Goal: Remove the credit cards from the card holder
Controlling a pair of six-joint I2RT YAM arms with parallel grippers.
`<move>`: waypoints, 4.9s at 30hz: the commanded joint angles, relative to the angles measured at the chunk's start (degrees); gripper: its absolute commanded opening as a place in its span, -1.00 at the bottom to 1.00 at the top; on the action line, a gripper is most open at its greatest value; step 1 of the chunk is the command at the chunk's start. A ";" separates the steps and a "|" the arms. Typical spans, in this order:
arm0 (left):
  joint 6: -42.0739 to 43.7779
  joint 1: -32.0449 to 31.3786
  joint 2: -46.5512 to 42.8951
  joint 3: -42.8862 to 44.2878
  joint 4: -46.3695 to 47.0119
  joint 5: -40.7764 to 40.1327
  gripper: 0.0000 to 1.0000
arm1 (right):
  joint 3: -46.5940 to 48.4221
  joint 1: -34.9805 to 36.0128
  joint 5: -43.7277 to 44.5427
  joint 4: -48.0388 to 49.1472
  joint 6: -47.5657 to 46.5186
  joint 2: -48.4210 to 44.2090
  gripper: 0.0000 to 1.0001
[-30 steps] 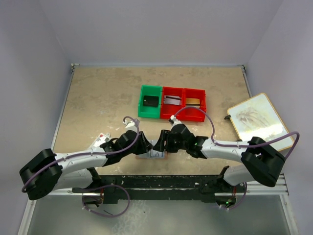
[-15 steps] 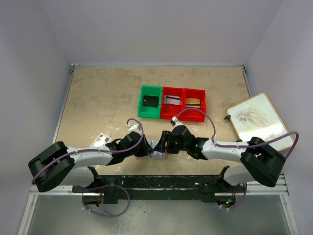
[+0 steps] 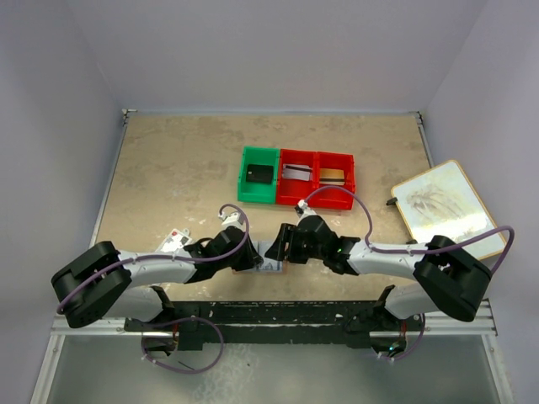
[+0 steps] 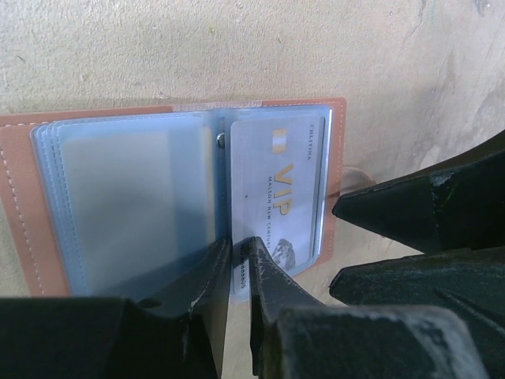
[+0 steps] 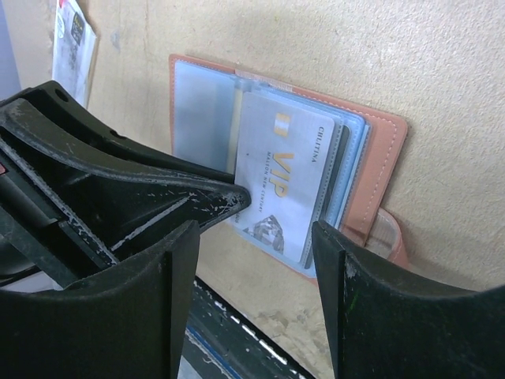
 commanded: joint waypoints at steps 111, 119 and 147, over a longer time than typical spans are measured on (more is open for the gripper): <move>4.21 -0.38 -8.94 0.76 -20.97 -13.47 -0.65 | 1.69 -1.78 -5.61 12.55 -4.38 8.22 0.07; 4.27 -0.38 -7.99 0.68 -19.85 -12.84 -0.68 | 3.20 -1.77 -9.16 14.30 -6.40 6.37 0.00; 2.96 -0.38 -9.89 0.15 -19.47 -14.17 -0.69 | 7.74 -1.59 -16.62 16.25 -9.50 6.63 0.13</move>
